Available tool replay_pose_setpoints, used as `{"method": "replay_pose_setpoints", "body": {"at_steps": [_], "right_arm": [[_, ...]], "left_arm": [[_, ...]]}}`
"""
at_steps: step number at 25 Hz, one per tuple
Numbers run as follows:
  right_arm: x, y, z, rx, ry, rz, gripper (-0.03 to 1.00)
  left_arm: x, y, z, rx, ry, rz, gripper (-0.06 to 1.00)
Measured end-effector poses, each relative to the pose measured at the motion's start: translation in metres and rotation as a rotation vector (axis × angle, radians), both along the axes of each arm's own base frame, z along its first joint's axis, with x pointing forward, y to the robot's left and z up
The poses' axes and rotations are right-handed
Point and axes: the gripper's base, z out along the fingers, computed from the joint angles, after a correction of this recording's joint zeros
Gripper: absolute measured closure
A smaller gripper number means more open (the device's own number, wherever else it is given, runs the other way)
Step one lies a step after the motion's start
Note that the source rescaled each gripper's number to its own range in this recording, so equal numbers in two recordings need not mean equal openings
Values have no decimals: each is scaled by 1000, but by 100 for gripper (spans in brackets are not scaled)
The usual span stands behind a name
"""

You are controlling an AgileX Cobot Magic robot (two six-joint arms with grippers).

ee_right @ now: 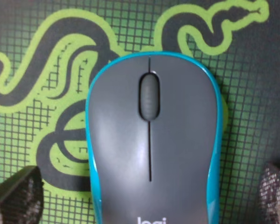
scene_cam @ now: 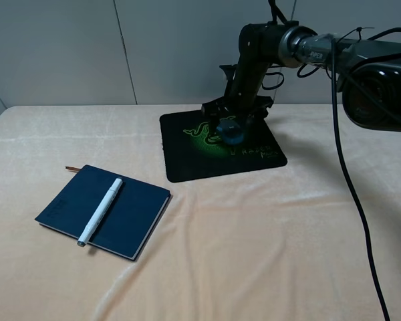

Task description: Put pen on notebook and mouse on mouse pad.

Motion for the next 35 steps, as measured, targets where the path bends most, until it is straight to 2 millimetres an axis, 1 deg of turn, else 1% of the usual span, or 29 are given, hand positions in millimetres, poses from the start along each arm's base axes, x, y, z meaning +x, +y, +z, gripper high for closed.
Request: {"method": "replay_pose_setpoints", "body": {"at_steps": [5, 10, 16, 20, 22, 26, 31, 34, 35], "right_arm": [[-5, -2, 15, -10, 26, 5, -3], [-12, -5, 43, -9, 27, 9, -3], [-20, -8, 90, 27, -55, 9, -3], [-30, -11, 129, 58, -123, 12, -3], [-41, -13, 147, 66, -144, 18, -3], [-72, -17, 169, 64, -139, 39, -3], [-120, -31, 186, 51, -103, 57, -3], [-153, -47, 198, 47, -96, 58, -3], [-165, -53, 198, 41, -84, 58, -3]], "left_arm": [[0, 0, 0, 0, 0, 0, -6], [0, 0, 0, 0, 0, 0, -6], [0, 0, 0, 0, 0, 0, -6], [0, 0, 0, 0, 0, 0, -6], [0, 0, 0, 0, 0, 0, -6], [0, 0, 0, 0, 0, 0, -6], [0, 0, 0, 0, 0, 0, -6], [0, 0, 0, 0, 0, 0, -6], [0, 0, 0, 0, 0, 0, -6]]}}
